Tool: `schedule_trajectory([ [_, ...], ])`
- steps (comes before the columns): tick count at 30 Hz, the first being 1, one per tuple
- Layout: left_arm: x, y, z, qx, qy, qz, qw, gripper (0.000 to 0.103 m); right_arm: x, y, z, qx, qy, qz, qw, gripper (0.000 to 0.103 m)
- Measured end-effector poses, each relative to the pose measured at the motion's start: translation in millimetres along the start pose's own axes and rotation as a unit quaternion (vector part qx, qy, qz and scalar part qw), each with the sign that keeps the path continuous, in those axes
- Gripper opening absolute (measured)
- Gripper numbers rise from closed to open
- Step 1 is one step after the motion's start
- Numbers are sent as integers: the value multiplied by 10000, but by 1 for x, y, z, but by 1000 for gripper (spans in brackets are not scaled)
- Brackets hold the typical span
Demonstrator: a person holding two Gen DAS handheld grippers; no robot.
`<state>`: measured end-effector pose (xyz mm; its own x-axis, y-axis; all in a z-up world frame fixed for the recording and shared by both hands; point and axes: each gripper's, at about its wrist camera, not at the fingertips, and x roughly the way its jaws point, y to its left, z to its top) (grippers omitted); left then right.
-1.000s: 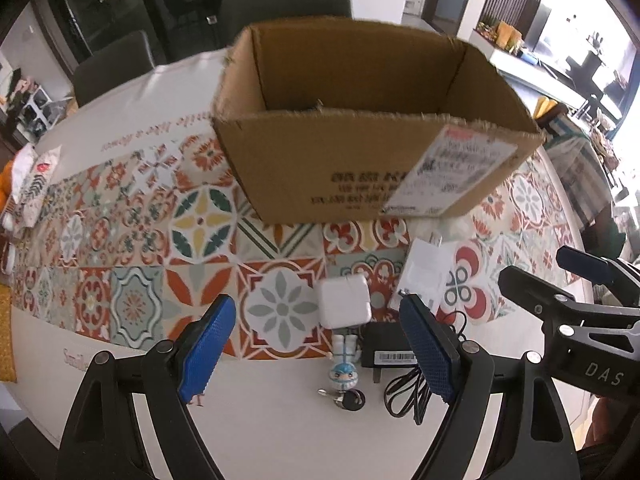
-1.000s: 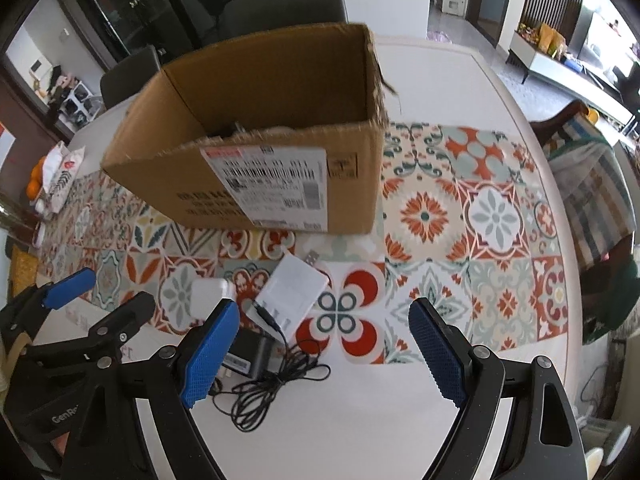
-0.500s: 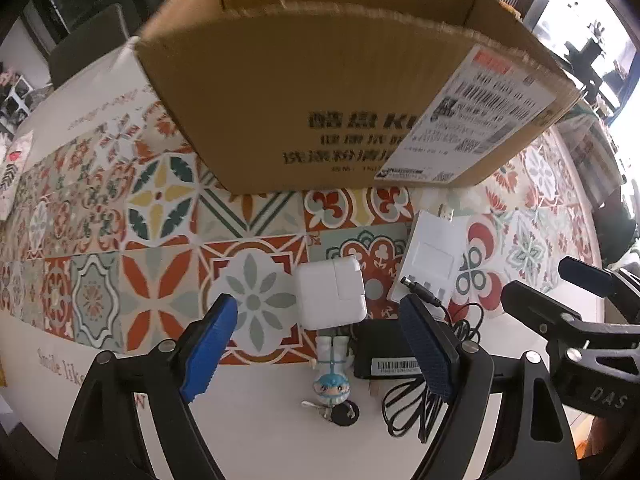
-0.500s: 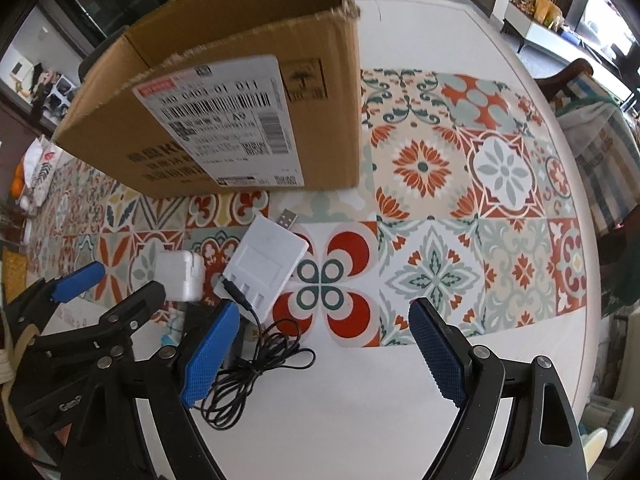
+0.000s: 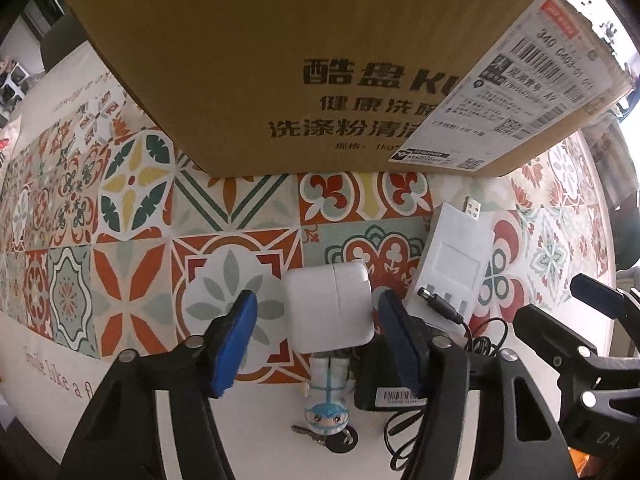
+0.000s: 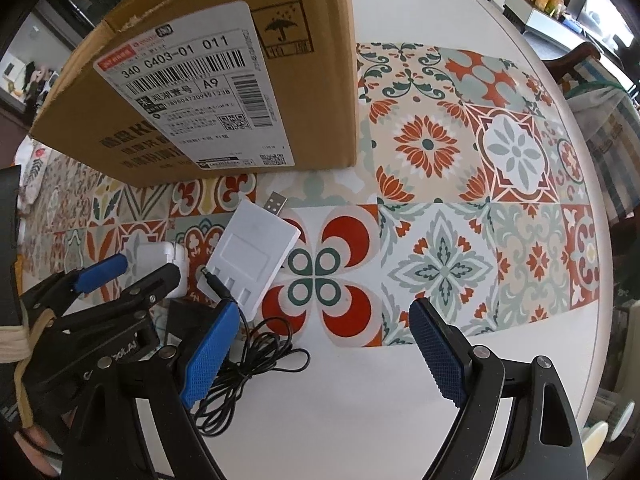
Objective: Organize rigid objects
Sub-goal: 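Grasp the white USB charger with the left tool while the right tool grasps the white power bank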
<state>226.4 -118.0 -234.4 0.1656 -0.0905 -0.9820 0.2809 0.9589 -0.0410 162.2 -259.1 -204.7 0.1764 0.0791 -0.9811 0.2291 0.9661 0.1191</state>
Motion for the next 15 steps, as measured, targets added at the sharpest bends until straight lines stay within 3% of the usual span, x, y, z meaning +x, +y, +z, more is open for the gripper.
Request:
schedule_trajectory([
  [6, 14, -7, 3, -28, 94, -113, 9999, 47, 4, 0, 1, 23, 28, 13, 10000, 87],
  [15, 21, -5, -5, -13, -32, -281, 9996, 46, 4, 7, 2, -34, -27, 145, 9999, 87],
])
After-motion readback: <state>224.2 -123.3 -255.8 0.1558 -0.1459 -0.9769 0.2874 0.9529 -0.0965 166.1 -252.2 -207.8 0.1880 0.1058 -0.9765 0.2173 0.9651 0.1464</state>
